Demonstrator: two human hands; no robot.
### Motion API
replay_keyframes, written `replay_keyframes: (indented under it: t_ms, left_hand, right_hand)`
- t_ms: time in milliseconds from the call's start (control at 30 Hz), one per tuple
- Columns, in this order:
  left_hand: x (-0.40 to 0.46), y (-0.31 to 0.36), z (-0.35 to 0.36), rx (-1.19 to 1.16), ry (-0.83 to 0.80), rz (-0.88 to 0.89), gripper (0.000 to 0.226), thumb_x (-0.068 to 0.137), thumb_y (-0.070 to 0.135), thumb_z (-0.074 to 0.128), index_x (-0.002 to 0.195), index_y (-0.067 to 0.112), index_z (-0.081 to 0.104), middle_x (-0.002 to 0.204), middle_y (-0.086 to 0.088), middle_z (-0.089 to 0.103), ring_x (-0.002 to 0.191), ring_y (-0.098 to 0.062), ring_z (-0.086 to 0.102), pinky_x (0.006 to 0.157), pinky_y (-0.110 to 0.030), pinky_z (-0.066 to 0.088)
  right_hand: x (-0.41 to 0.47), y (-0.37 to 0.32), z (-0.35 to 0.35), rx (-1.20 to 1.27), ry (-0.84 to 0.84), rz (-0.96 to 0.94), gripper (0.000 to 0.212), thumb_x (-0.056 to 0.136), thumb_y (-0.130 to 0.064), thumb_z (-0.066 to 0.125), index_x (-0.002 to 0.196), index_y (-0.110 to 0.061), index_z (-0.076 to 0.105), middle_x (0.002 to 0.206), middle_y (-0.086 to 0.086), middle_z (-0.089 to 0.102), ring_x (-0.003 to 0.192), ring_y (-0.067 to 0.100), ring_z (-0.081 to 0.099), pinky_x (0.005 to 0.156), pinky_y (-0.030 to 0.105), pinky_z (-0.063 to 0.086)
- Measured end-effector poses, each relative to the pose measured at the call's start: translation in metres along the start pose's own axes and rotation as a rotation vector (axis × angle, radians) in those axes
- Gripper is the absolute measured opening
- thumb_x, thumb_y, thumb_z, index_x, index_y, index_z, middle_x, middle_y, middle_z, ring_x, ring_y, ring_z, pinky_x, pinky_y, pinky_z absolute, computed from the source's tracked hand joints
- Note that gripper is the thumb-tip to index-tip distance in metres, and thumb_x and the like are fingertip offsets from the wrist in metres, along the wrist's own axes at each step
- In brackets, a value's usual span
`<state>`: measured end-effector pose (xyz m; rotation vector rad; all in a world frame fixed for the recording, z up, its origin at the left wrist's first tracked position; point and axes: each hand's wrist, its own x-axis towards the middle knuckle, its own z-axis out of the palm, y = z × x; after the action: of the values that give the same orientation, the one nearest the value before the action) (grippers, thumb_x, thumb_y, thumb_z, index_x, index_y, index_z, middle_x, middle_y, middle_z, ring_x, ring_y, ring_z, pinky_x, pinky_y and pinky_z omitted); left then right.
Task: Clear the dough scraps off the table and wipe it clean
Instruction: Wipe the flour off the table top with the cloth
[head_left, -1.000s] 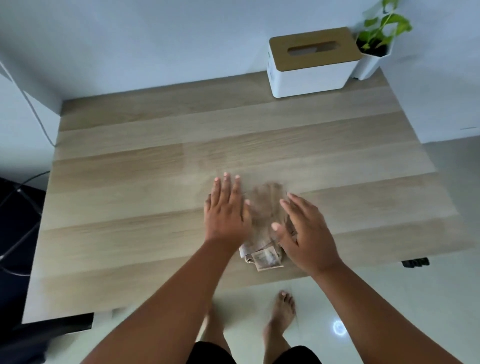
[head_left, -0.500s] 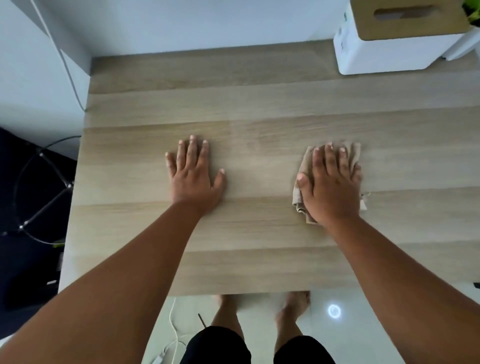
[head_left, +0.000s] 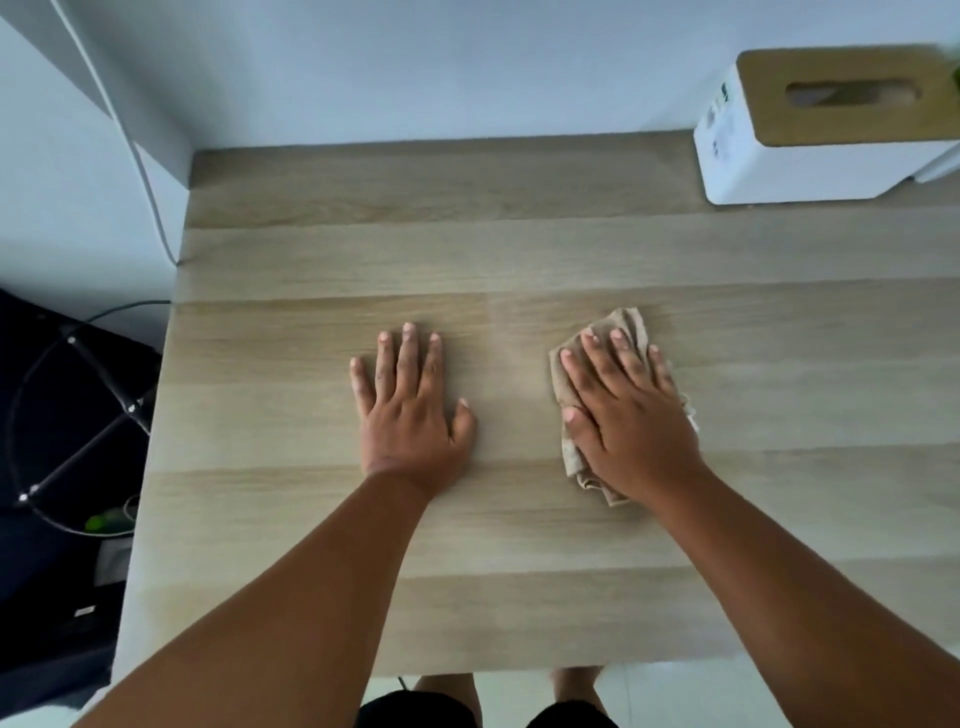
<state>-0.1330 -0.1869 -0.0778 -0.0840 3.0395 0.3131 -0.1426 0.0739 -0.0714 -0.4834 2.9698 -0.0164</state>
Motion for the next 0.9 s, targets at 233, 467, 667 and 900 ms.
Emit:
replay_keyframes:
  t_ms: [233,467,667,900]
  left_hand:
    - [0.004,-0.001,0.003,0.006,0.002,0.009,0.086,0.086,0.052,0.042,0.163,0.017,0.025,0.173,-0.01,0.011,0.16,-0.03,-0.002,0.126,-0.062,-0.001]
    - [0.005,0.0,0.001,0.017,-0.019,0.007,0.089,0.084,0.053,0.042,0.163,0.017,0.025,0.172,-0.01,0.011,0.16,-0.03,-0.002,0.125,-0.062,0.001]
    - [0.004,-0.001,0.003,0.012,0.016,0.019,0.086,0.084,0.051,0.044,0.161,0.015,0.031,0.171,-0.011,0.015,0.16,-0.031,0.002,0.125,-0.063,0.005]
    - [0.004,-0.002,0.005,0.019,0.016,0.023,0.086,0.085,0.052,0.043,0.161,0.014,0.03,0.172,-0.011,0.014,0.16,-0.031,0.001,0.125,-0.064,0.006]
  right_hand:
    - [0.078,-0.003,-0.008,0.071,-0.009,0.392,0.068,0.099,-0.051,0.026,0.161,-0.022,0.027,0.171,0.01,0.018,0.158,0.038,0.01,0.122,0.066,0.016]
    - [0.112,-0.064,-0.011,0.069,0.017,0.062,0.066,0.1,-0.051,0.033,0.161,-0.025,0.03,0.171,0.008,0.021,0.158,0.034,0.012,0.125,0.06,0.01]
    - [0.053,0.006,-0.005,0.037,0.035,0.077,0.067,0.099,-0.053,0.039,0.159,-0.024,0.037,0.169,0.006,0.027,0.157,0.033,0.02,0.124,0.058,0.02]
    - [0.175,0.019,-0.025,0.11,0.001,0.372,0.07,0.098,-0.053,0.027,0.161,-0.022,0.028,0.171,0.01,0.016,0.157,0.039,0.011,0.122,0.064,0.017]
